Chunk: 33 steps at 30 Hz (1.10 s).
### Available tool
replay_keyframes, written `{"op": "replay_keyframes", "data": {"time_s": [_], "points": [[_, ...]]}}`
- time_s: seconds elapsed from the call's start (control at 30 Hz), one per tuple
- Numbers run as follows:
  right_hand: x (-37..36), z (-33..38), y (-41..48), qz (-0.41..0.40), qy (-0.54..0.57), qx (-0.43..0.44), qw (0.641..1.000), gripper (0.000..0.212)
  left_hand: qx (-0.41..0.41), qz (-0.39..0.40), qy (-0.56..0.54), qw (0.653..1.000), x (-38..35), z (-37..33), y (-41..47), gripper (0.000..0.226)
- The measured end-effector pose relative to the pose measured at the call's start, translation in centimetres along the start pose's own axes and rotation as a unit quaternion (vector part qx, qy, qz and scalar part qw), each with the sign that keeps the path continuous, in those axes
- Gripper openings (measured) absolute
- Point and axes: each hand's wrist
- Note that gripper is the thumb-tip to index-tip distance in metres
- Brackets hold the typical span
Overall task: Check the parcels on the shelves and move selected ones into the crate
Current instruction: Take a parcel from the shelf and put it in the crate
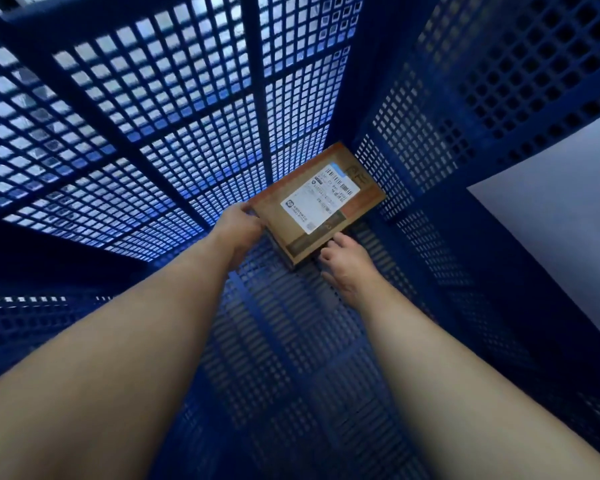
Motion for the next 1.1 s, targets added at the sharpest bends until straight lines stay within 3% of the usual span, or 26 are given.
{"op": "replay_keyframes", "data": {"time_s": [0.23, 0.53, 0.8, 1.1], "points": [[0.3, 1.6, -4.4, -0.009, -0.040, 0.000, 0.999, 0.054, 0.012, -0.032, 0.030, 0.999, -0.3, -0.2, -4.5, 0.042], [0.8, 7.3, -16.1, 0.006, -0.236, 0.088, 0.968, 0.040, -0.059, -0.121, -0.095, 0.986, -4.5, -4.6, -17.3, 0.019], [1.9, 13.4, -32.6, 0.058, -0.369, 0.173, 0.911, 0.032, -0.137, -0.146, -0.082, 0.976, -9.7, -9.9, -35.6, 0.019], [-0.3, 20.7, -54.7, 0.133, -0.435, 0.259, 0.852, 0.025, -0.185, -0.217, -0.066, 0.956, -13.9, -17.0, -59.0, 0.019]]}}
Point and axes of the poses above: each hand's wrist, its own y-axis towards the middle knuckle, its own x-axis out of the back of the hand, z = x × y, and after that the axes turned 15 degrees about z, right-handed
